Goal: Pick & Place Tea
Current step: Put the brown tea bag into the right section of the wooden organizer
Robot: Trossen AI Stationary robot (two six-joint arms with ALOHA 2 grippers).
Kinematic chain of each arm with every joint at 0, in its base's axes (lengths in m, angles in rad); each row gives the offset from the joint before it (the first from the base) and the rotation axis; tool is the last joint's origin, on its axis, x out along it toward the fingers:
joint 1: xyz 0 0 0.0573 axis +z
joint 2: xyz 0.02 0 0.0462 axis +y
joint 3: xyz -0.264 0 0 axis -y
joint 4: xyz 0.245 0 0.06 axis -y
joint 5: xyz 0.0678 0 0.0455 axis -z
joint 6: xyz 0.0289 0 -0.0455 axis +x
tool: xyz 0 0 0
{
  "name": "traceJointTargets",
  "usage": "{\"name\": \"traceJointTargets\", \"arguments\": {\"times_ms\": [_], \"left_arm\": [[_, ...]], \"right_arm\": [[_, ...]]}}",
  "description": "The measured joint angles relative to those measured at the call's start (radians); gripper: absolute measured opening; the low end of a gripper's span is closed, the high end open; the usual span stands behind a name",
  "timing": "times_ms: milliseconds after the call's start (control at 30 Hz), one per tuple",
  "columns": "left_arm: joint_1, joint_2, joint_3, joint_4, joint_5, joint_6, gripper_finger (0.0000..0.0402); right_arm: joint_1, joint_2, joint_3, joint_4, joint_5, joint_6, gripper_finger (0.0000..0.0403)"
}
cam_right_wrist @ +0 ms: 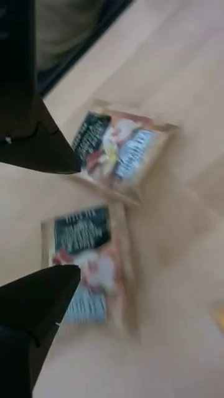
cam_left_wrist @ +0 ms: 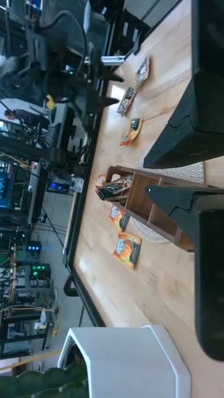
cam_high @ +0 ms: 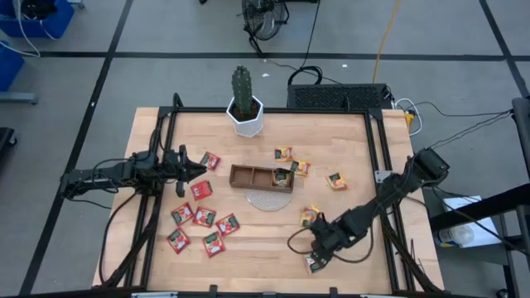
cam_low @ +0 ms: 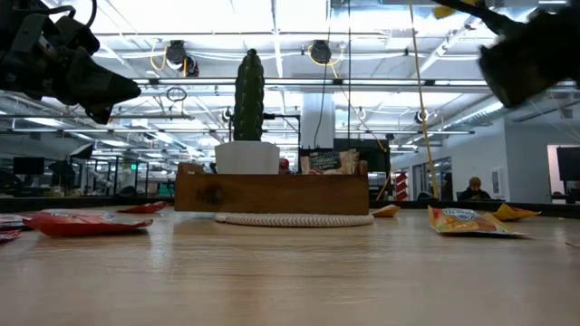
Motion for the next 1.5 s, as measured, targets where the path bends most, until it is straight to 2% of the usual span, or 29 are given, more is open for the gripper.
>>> {"name": "traceJointTargets", "arguments": {"times_ms": [167, 300, 367, 433, 700, 800, 867, 1033, 1167, 1267, 1367, 1500], "left_arm": [[0.000, 0.000, 0.000, 0.000, 0.000, 0.000, 0.0058], [0.000, 0.000, 0.000, 0.001, 0.000, 0.000, 0.0058], [0.000, 0.000, 0.000, 0.002, 0.000, 0.000, 0.0058], [0.000, 0.000, 0.000, 0.002, 0.000, 0.000, 0.0058], [0.000, 0.000, 0.000, 0.003, 0.000, 0.000, 0.0058], [0.000, 0.000, 0.000, 0.003, 0.000, 0.000, 0.0058], [0.000, 0.000, 0.000, 0.003, 0.000, 0.000, 0.0058], [0.000, 0.000, 0.000, 0.003, 0.000, 0.000, 0.0058], [0.000, 0.000, 0.000, 0.003, 0.000, 0.000, 0.0058], [0.000, 0.000, 0.000, 0.003, 0.000, 0.000, 0.0058], [0.000, 0.000, 0.000, 0.003, 0.000, 0.000, 0.0058], [0.000, 0.000, 0.000, 0.003, 0.000, 0.000, 0.0058]], "right_arm": [[0.023, -0.003, -0.109, 0.134, -0.015, 0.099, 0.0228], [0.024, -0.007, -0.166, 0.195, -0.012, 0.074, 0.0228], [0.014, -0.007, -0.183, 0.210, 0.037, 0.052, 0.0227], [0.005, -0.010, -0.190, 0.214, 0.118, 0.033, 0.0224], [-0.029, 0.002, -0.205, 0.219, 0.673, -0.012, 0.0211], [-0.032, -0.002, -0.201, 0.278, 0.832, -0.088, 0.0210], [-0.040, -0.003, -0.199, 0.321, 0.880, -0.179, 0.0210], [-0.104, -0.005, -0.140, 0.312, 0.785, -0.458, 0.0209], [-0.183, -0.005, -0.016, 0.081, 0.664, -0.627, 0.0210], [-0.241, -0.005, 0.051, -0.080, 0.625, -0.754, 0.0210], [-0.292, -0.005, 0.066, -0.149, 0.577, -0.874, 0.0214], [-0.354, -0.004, 0.024, -0.132, 0.493, -0.938, 0.0223]]}}
